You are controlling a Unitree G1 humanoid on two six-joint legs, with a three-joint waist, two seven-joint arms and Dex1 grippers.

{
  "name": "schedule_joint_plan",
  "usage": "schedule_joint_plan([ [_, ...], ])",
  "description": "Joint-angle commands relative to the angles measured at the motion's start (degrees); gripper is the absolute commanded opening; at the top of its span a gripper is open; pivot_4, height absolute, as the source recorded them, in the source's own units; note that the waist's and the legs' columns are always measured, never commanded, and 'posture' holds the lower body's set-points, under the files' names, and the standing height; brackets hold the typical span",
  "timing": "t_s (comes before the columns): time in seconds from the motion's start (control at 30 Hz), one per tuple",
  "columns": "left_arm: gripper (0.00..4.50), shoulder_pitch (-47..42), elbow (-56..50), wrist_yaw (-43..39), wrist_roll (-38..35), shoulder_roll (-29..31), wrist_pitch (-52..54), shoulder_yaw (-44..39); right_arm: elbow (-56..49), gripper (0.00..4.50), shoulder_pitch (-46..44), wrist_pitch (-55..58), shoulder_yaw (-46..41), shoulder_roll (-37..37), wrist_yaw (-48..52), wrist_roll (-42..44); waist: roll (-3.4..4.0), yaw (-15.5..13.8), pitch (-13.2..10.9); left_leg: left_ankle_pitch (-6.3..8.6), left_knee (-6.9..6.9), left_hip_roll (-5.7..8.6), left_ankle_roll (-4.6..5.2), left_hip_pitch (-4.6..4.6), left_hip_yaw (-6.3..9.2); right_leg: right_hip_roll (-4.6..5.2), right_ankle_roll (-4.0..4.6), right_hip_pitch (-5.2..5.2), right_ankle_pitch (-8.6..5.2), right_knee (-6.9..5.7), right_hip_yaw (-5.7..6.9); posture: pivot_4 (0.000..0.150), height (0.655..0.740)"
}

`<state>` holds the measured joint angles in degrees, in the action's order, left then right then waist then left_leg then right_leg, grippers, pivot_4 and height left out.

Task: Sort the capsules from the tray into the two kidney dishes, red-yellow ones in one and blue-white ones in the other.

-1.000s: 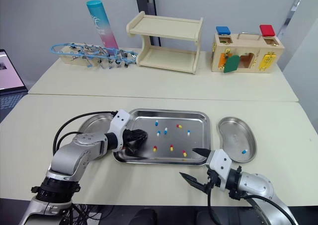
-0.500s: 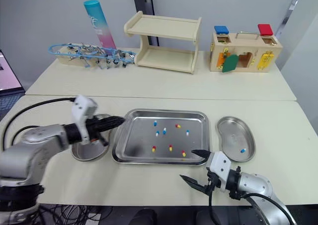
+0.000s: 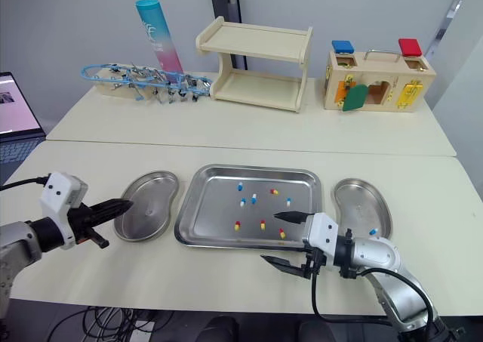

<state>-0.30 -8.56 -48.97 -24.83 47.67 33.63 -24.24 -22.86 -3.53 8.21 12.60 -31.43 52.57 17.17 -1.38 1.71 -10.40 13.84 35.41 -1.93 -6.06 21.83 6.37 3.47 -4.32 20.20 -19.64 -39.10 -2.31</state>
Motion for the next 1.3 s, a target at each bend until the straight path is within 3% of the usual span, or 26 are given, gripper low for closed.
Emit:
schedule_joint_plan([
  [0.03,0.57,-1.73,1.82,2.14,1.25,-0.50,-1.94,0.49,-0.71,4.50,-0.76,0.06,-0.55,-0.11,0.95,1.49,-0.01,0.12,0.00,0.00,0.00,0.00,0.00,0.00,0.01,-0.01,0.00,0.01,0.00,0.00,0.00,0.150,0.7400],
  [0.27,2.67,-1.08,2.31,2.23,0.62,-0.78,-4.26,-0.48,-0.62,4.50,-1.65,1.06,-1.24,-0.06,1.22,1.77,0.00,0.35,0.00,0.00,0.00,0.00,0.00,0.00,0.01,-0.01,0.00,0.03,0.00,-0.01,-0.02,0.150,0.7400],
  [0.4,2.67,0.75,0.79,1.98,-0.58,-0.24,-4.26,-2.99,-0.58,4.50,-2.14,1.34,-1.37,-0.25,1.24,1.94,0.00,0.33,0.00,0.00,-0.01,0.00,0.00,0.00,0.01,-0.01,0.01,0.03,0.00,-0.01,-0.02,0.150,0.7400],
  [0.73,2.67,13.65,-0.13,-2.32,-3.02,-0.58,-9.86,-19.62,-1.36,4.50,-2.36,2.07,-4.73,-3.57,1.94,2.85,0.00,0.31,-0.01,0.00,-0.02,-0.01,0.00,-0.01,-0.01,0.00,0.01,0.03,0.00,0.01,-0.03,0.150,0.7400],
  [0.9,2.67,19.34,5.81,-1.05,-0.37,-2.69,-15.93,-23.12,-2.39,4.50,4.23,-0.45,-11.43,-9.48,4.03,3.11,-0.03,-0.02,0.01,0.01,-0.02,-0.01,0.01,0.01,-0.03,0.01,0.01,0.02,0.00,0.05,-0.03,0.150,0.7400],
  [1.07,2.67,21.00,11.72,-0.75,0.19,-4.41,-19.81,-22.77,-0.48,4.50,13.82,-2.42,-24.38,-15.04,6.61,5.19,-0.08,-0.16,0.04,0.03,-0.02,-0.01,0.03,0.00,-0.04,0.02,0.01,-0.04,0.00,0.06,0.00,0.150,0.7400],
  [1.17,3.26,21.92,13.23,-2.00,-0.09,-5.01,-21.22,-21.57,5.60,4.50,18.08,-4.91,-33.77,-19.04,10.48,5.31,-0.16,0.01,0.08,0.03,-0.02,-0.01,0.03,-0.06,-0.08,0.02,0.02,-0.09,0.01,0.06,-0.03,0.150,0.7400],
  [1.3,4.48,22.01,13.64,-3.25,-0.69,-4.88,-21.37,-20.59,17.31,4.50,18.67,-9.92,-39.41,-24.31,15.56,3.43,-0.18,0.12,0.10,0.03,-0.02,-0.01,0.04,-0.10,-0.13,0.02,0.02,-0.12,0.01,0.06,-0.06,0.150,0.7400],
])
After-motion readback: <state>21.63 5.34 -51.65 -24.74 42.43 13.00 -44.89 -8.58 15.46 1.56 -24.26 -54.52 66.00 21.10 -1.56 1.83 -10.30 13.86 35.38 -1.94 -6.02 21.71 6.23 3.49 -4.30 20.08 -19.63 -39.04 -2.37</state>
